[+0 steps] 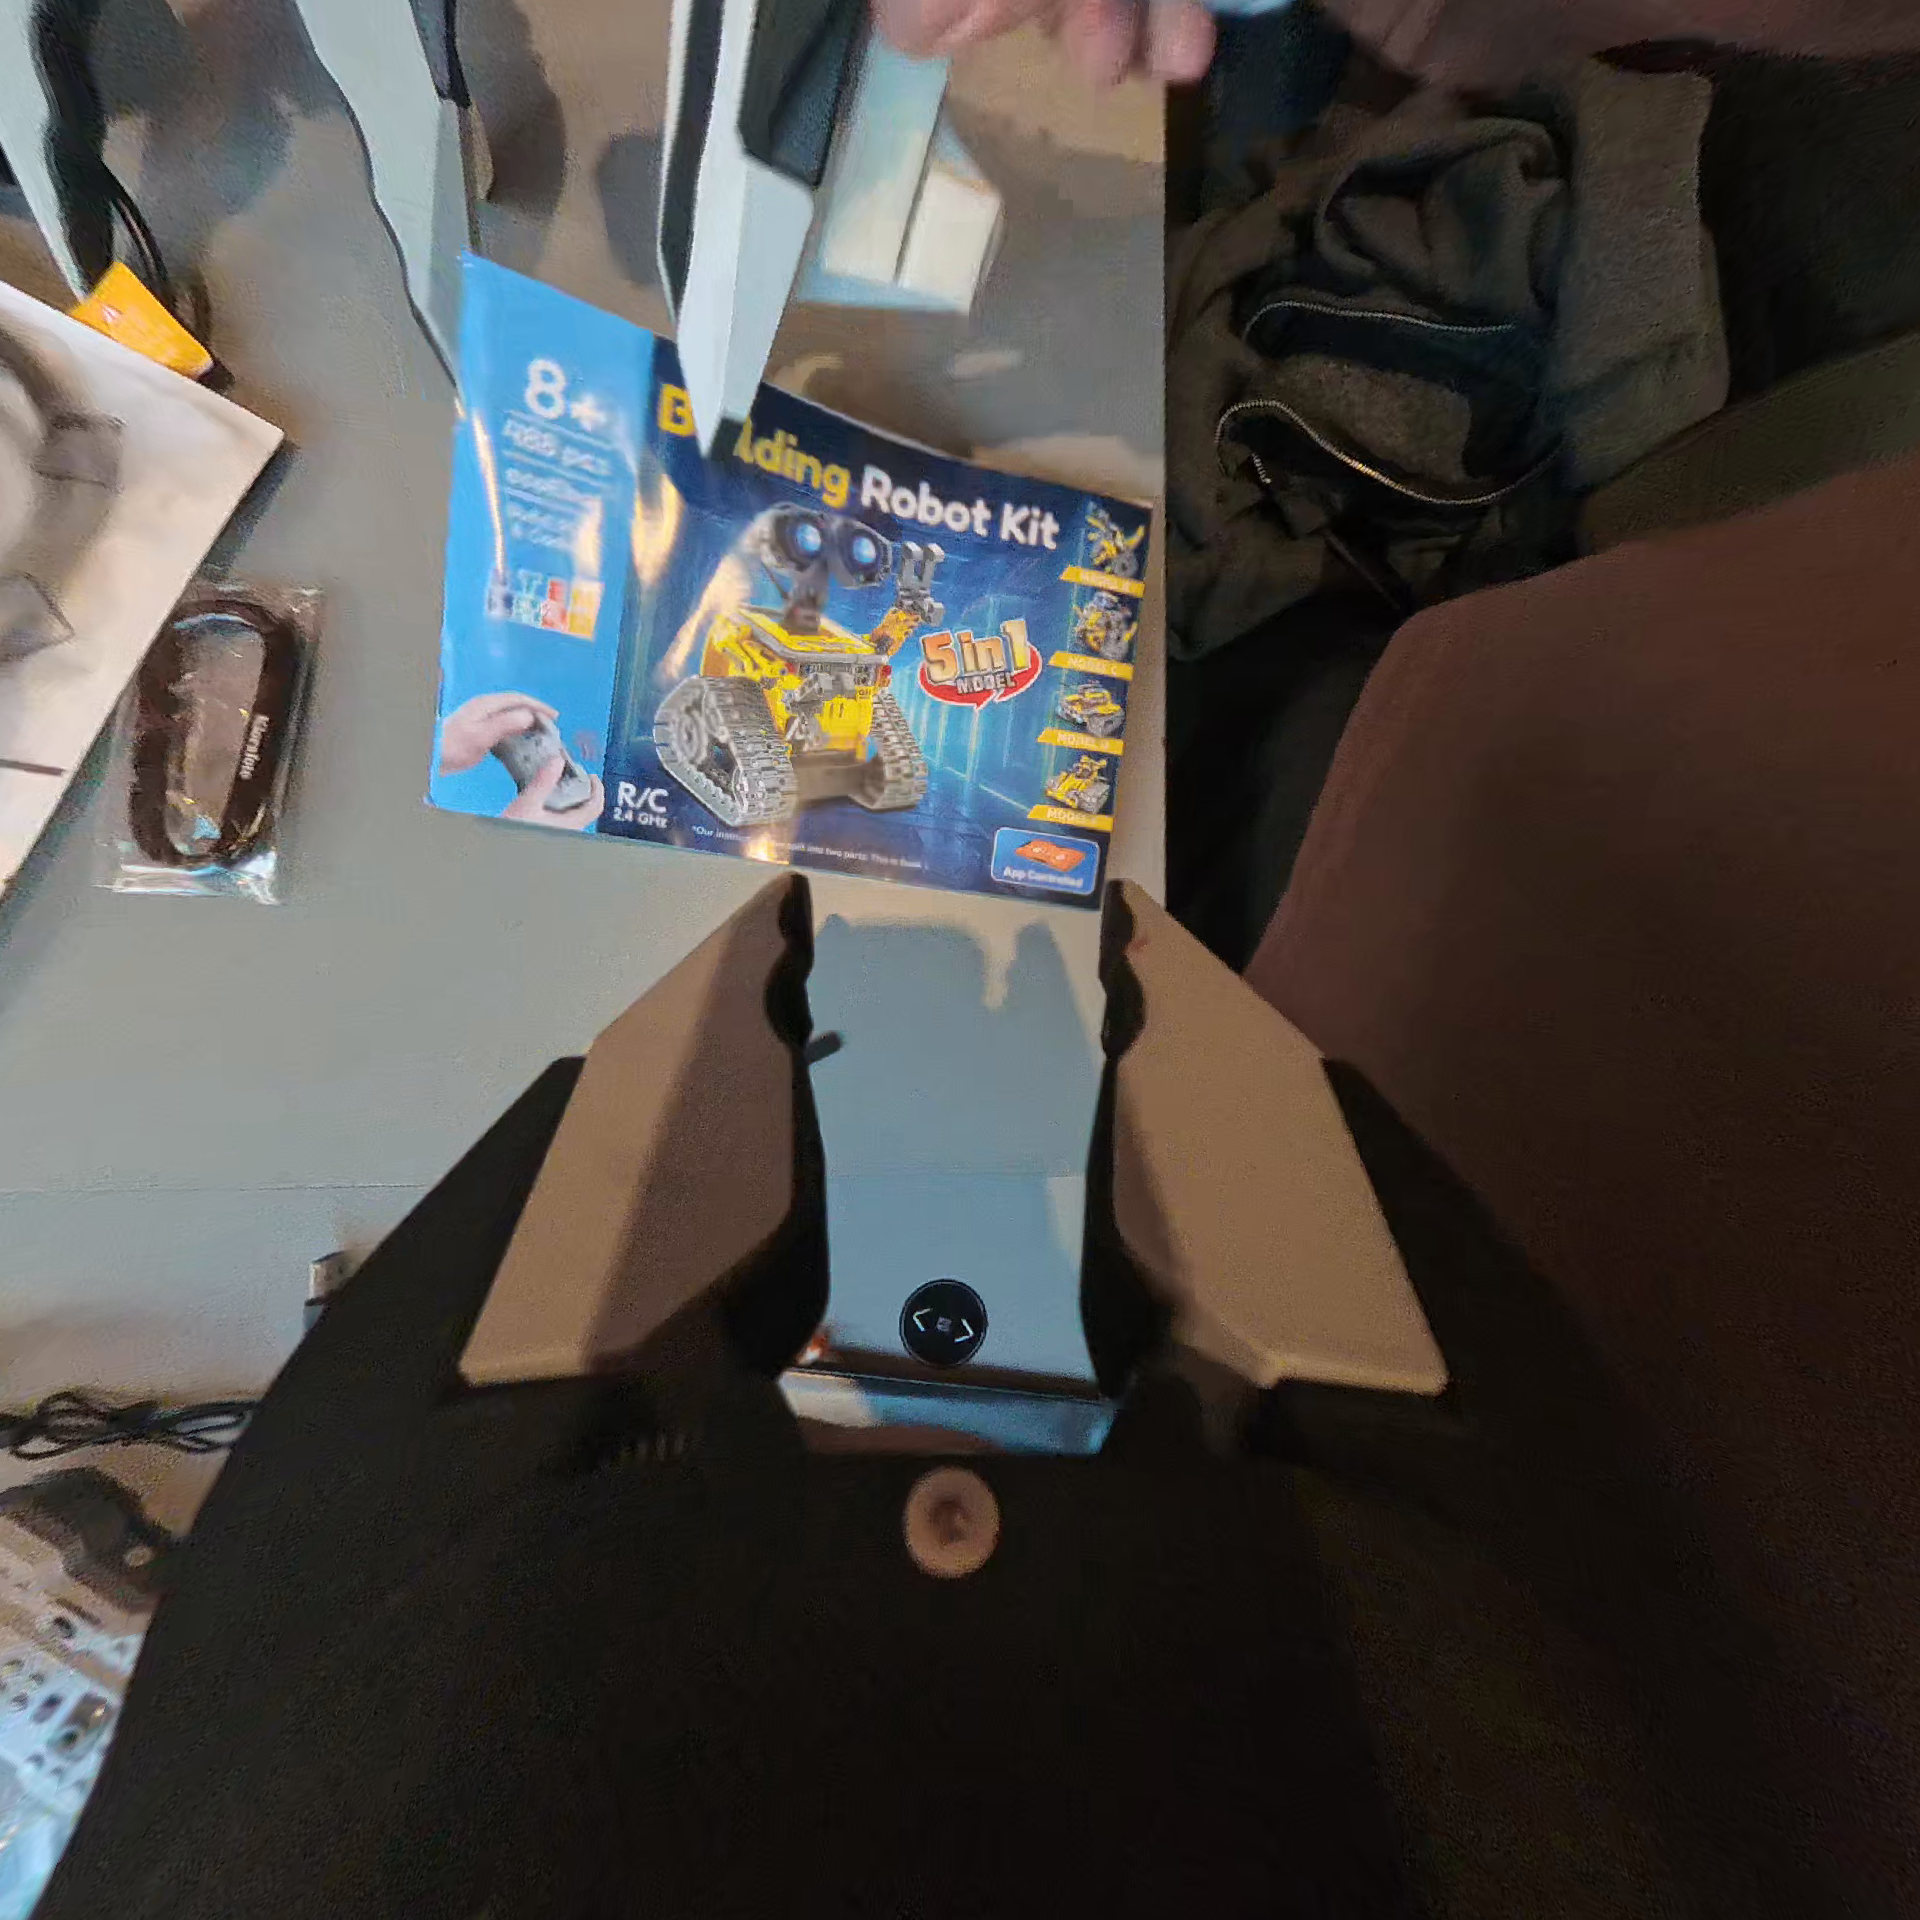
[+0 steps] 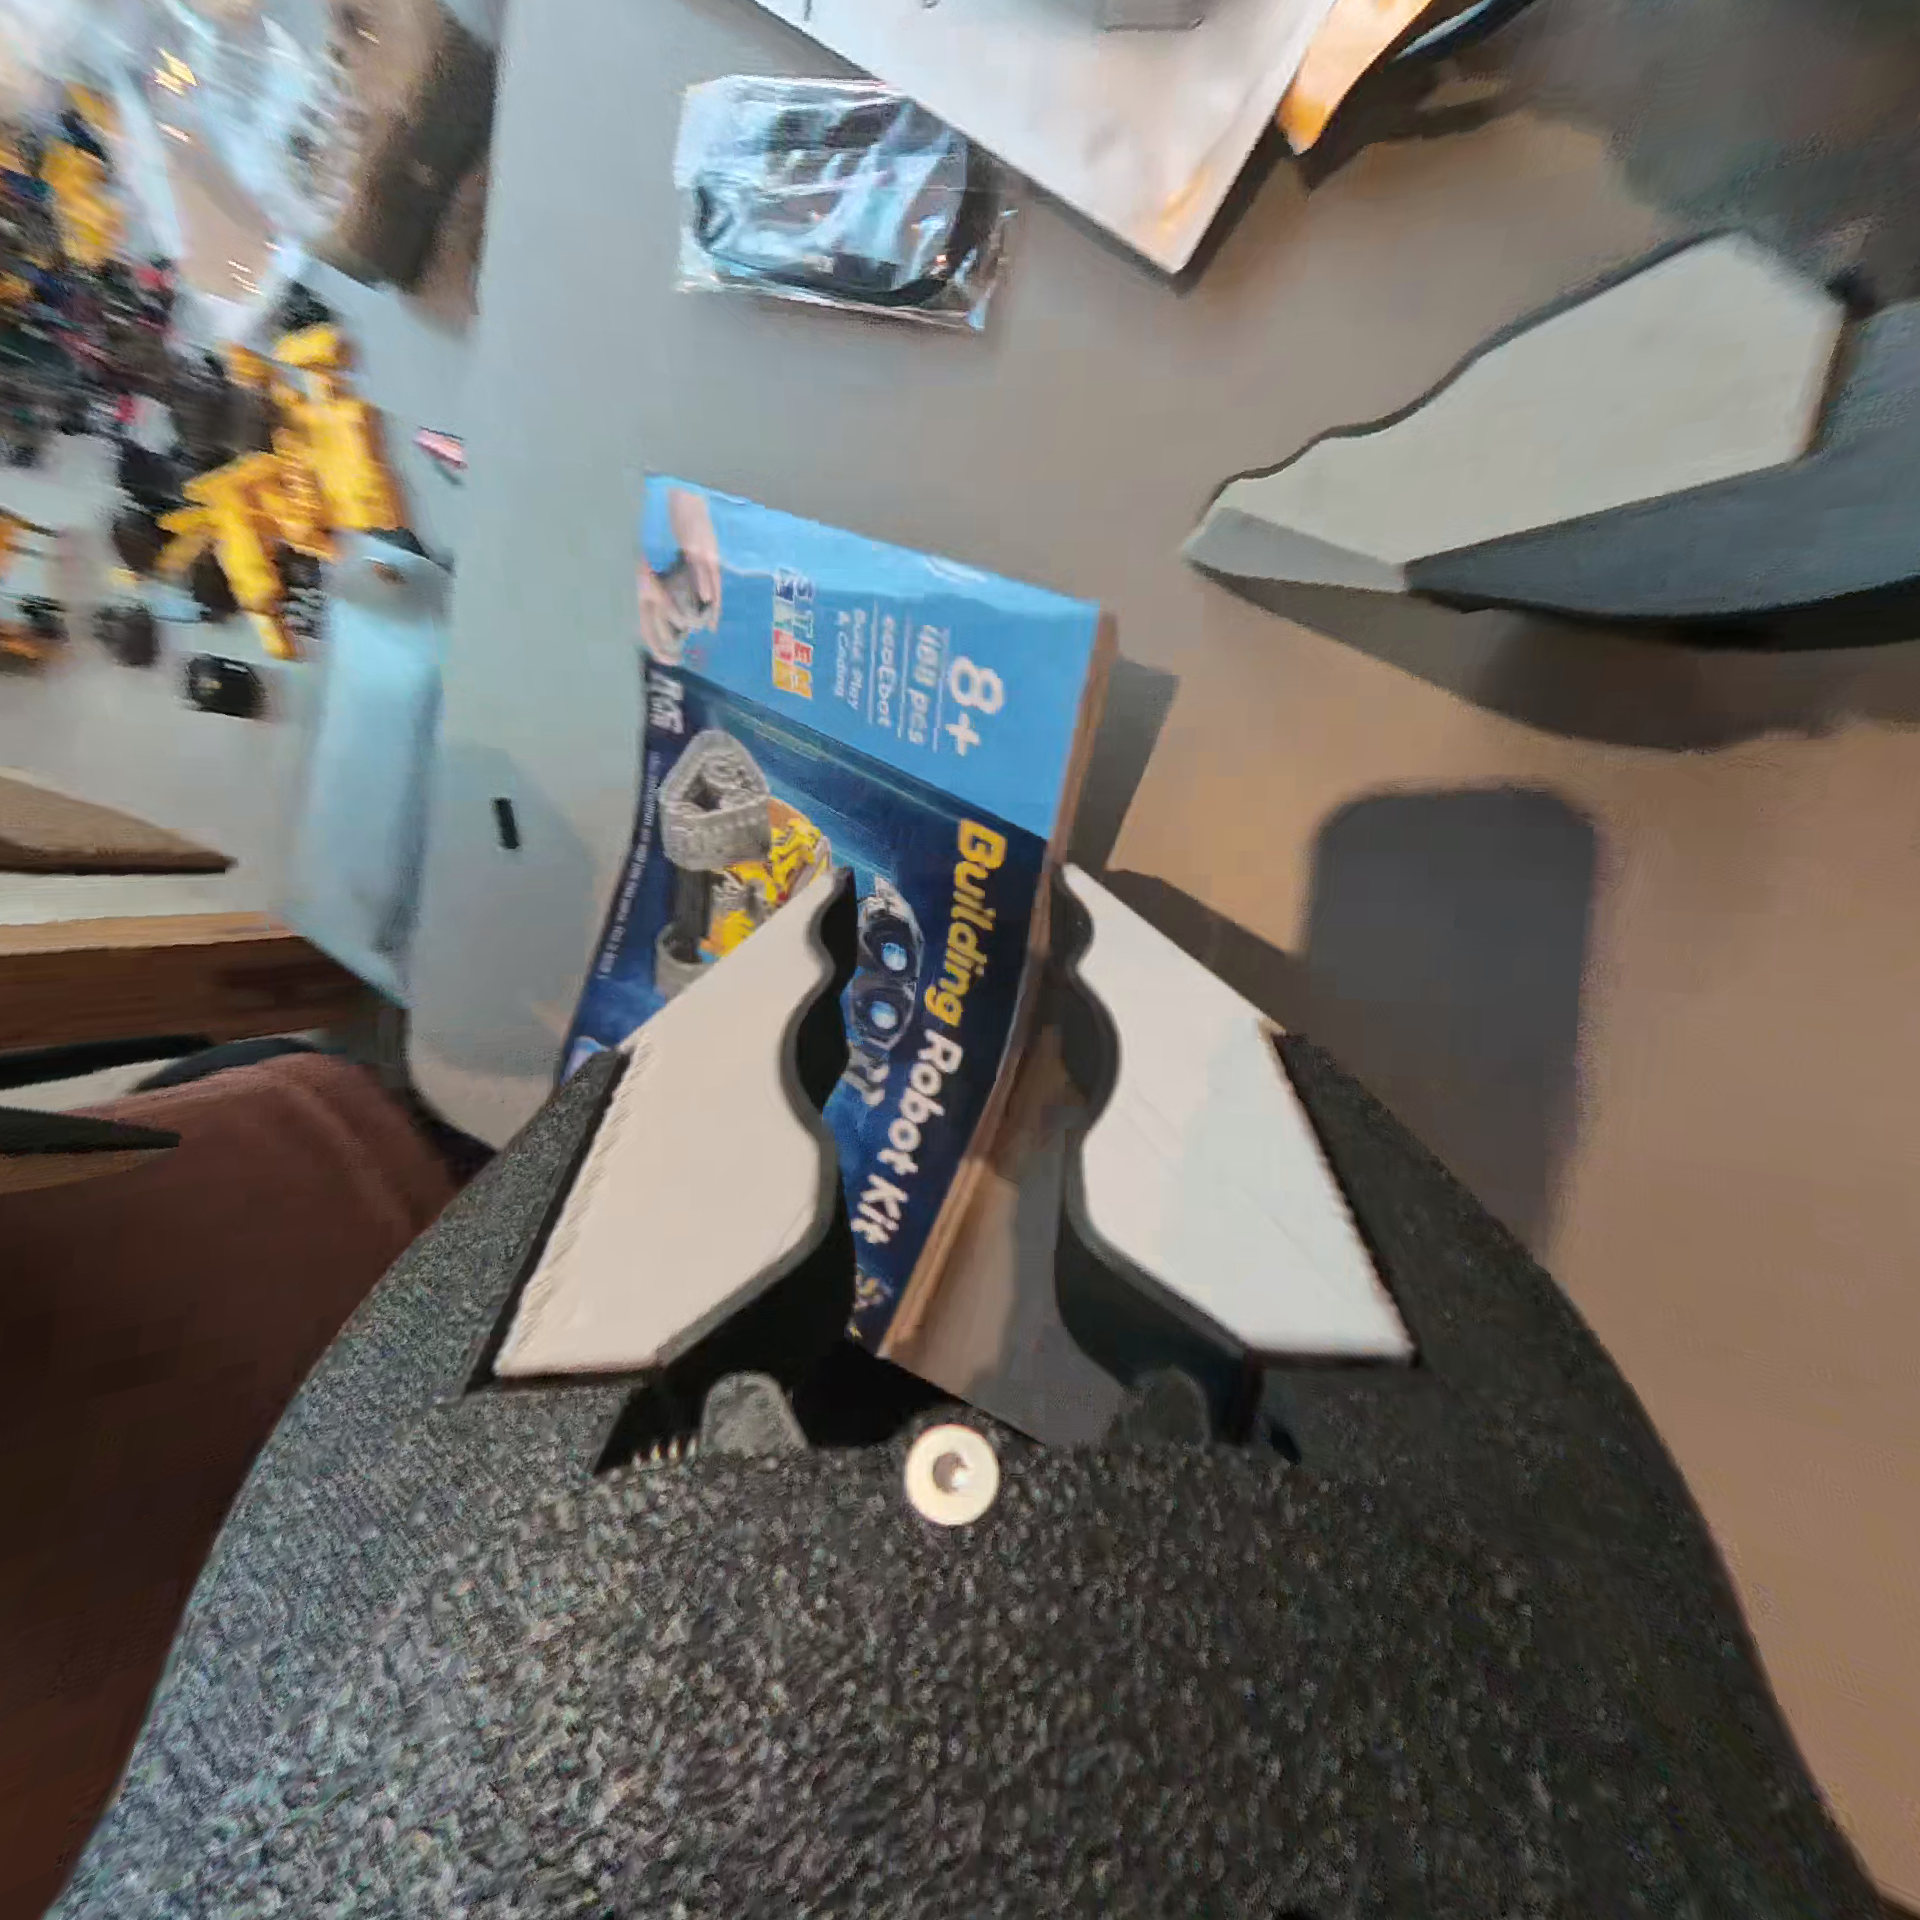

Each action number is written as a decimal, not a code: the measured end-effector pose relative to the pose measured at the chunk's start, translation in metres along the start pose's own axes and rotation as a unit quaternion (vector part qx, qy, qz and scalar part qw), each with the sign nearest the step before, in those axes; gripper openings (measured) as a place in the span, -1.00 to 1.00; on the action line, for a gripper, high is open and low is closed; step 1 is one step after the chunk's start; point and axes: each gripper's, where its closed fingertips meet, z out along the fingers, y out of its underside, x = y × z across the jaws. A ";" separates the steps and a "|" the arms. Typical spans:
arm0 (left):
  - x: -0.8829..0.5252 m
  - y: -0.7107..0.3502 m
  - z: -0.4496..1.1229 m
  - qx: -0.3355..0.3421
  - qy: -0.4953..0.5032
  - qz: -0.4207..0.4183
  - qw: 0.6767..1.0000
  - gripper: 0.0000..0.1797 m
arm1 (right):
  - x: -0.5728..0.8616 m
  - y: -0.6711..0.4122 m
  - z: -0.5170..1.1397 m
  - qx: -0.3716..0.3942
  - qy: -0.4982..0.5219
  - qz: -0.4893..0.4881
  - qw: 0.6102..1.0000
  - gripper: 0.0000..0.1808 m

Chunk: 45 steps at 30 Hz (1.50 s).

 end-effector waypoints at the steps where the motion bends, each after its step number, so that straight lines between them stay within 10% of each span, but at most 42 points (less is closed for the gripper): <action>1: -0.002 0.000 0.003 -0.004 0.001 -0.010 1.000 -0.39 | 0.003 -0.002 -0.007 0.003 0.024 -0.019 1.000 -0.63; 11: -0.020 -0.007 0.023 -0.020 0.014 -0.057 0.998 -0.40 | -0.047 0.011 -0.002 -0.027 -0.032 -0.142 0.989 -1.00; 23: -0.016 0.011 0.030 -0.024 0.030 -0.112 0.993 -0.45 | -0.039 0.013 0.041 -0.064 0.074 -0.210 0.973 -1.00; 32: -0.054 0.053 0.012 -0.037 -0.141 -0.224 0.964 -0.34 | -0.067 0.002 0.040 -0.048 0.078 -0.234 0.968 -1.00; 45: -0.113 -0.021 0.056 -0.039 -0.075 -0.094 0.992 -0.45 | -0.089 0.082 0.029 -0.137 0.011 -0.170 0.976 -1.00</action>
